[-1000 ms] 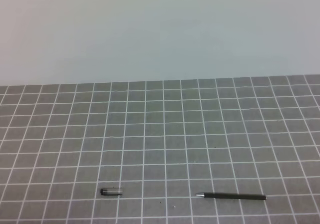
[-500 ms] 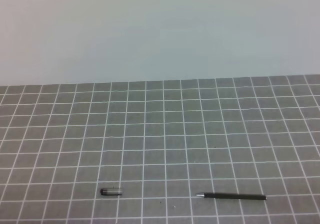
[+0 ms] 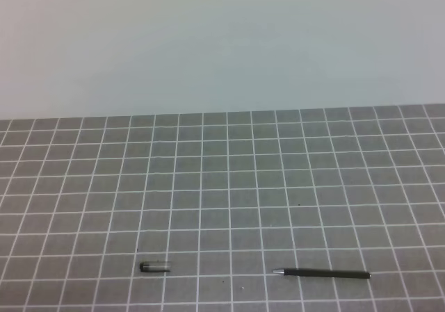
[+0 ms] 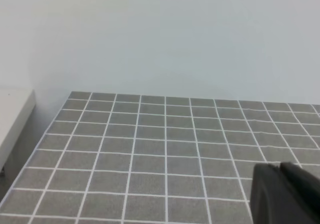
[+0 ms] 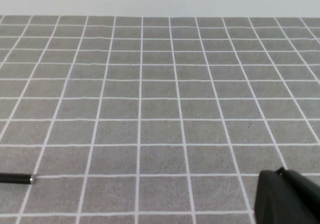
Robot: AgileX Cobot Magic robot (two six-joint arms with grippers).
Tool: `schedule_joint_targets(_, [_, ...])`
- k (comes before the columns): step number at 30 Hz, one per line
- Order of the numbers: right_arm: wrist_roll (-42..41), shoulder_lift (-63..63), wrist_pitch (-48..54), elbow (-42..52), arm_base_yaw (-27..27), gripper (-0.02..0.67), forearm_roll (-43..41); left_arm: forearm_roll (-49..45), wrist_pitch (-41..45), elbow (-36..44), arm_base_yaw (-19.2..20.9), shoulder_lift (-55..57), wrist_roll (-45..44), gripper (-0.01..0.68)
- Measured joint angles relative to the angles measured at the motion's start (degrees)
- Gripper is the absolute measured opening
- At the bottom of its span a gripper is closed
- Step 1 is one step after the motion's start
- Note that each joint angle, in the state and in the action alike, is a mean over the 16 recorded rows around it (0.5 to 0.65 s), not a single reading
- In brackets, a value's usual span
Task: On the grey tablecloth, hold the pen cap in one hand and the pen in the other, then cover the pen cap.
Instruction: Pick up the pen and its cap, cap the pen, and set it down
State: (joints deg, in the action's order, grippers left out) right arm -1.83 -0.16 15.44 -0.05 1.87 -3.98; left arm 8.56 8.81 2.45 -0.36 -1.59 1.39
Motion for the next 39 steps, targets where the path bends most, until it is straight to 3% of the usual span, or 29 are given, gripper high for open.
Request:
schedule_joint_targets(22, [0.0, 0.0, 0.2, 0.0, 0.0, 0.003, 0.0, -0.5, 6.2, 0.0, 0.0, 0.0, 0.0, 0.000])
schedule_joint_targets(39, [0.0, 0.0, -5.0, 0.1, 0.0, 0.003, 0.0, -0.5, -11.0, 0.0, 0.0, 0.0, -0.1, 0.000])
